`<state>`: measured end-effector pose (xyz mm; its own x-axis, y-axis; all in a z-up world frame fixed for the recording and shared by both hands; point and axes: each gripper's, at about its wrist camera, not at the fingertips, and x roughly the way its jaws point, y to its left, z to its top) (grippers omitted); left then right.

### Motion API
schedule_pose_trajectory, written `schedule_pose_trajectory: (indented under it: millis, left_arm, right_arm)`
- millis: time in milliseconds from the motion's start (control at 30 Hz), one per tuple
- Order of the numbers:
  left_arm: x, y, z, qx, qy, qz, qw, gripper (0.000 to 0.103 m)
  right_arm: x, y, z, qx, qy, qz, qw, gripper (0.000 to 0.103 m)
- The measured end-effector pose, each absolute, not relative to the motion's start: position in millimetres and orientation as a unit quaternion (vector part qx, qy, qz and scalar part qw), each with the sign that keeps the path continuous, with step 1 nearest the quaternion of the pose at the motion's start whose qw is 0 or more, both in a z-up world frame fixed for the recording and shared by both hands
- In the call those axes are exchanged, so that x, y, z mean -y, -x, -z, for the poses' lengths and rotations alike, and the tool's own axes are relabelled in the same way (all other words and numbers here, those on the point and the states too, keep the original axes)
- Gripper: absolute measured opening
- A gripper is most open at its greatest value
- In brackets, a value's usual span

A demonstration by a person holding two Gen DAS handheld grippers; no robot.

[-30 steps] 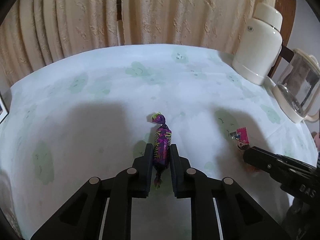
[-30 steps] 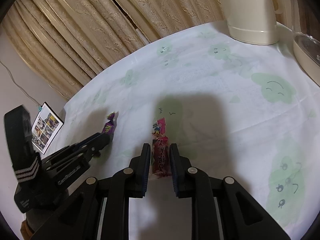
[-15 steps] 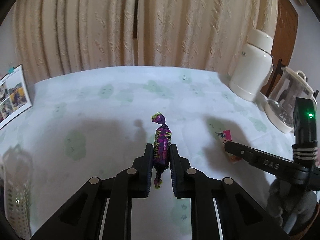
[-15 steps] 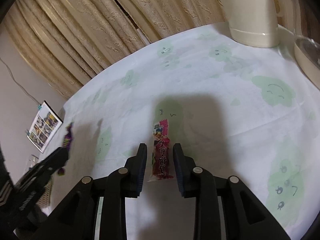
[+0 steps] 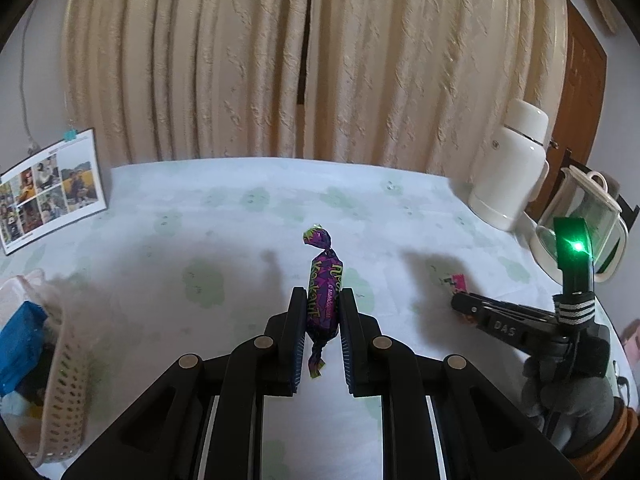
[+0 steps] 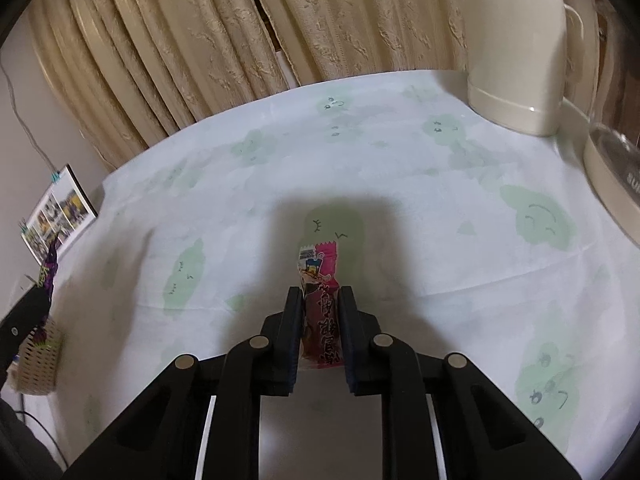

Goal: Organize snacks
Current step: 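Carry the purple candy into the basket and open the left gripper while the right carries the pink candy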

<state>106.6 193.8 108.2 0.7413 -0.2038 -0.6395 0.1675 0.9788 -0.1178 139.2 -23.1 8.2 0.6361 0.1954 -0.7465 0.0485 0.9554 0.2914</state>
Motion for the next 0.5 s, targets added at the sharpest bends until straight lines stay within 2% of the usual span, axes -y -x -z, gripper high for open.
schedule_pose_trajectory:
  millis: [267, 500]
  left_arm:
    - [-218, -94, -120, -0.322, 0.037, 0.066, 0.944, 0.017]
    - [-241, -88, -126, -0.305, 0.045, 0.034, 0.951, 0.017]
  right_arm:
    - [21, -128, -22, -0.402, -0.209, -0.095, 0.886, 0.017]
    - [-2, -116, -31, -0.399, -0.214, -0.131, 0.882, 0.017]
